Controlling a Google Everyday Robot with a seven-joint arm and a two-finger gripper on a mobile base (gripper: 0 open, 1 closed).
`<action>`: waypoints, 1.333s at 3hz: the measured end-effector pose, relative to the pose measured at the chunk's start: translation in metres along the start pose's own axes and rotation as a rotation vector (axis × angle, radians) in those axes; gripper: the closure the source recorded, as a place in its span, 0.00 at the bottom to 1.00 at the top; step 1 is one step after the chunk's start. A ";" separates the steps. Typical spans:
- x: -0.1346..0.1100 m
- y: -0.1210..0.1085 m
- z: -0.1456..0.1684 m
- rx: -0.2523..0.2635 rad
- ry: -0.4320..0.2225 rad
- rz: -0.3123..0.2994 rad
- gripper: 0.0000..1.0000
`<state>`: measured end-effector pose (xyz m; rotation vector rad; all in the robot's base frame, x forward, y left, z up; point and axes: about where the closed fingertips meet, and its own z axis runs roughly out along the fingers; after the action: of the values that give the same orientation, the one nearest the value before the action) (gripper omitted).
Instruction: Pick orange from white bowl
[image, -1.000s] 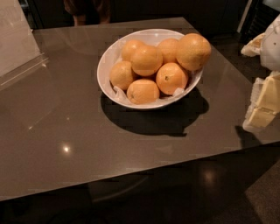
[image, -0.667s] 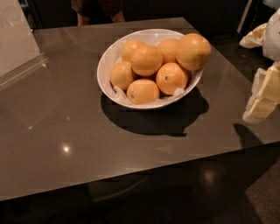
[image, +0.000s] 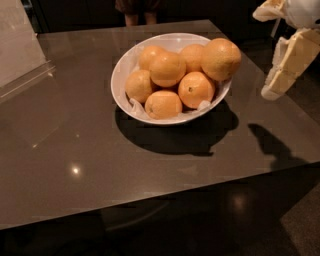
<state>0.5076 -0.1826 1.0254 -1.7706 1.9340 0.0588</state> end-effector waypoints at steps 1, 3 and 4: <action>0.000 0.000 0.001 0.000 0.000 0.000 0.00; -0.020 -0.030 0.027 -0.043 0.006 -0.076 0.00; -0.022 -0.042 0.036 -0.054 0.017 -0.092 0.00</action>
Offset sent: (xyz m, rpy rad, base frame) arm 0.0401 0.0157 -0.0063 -0.0459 0.0301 0.0732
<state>0.5599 -0.1557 1.0151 -1.8984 1.8766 0.0643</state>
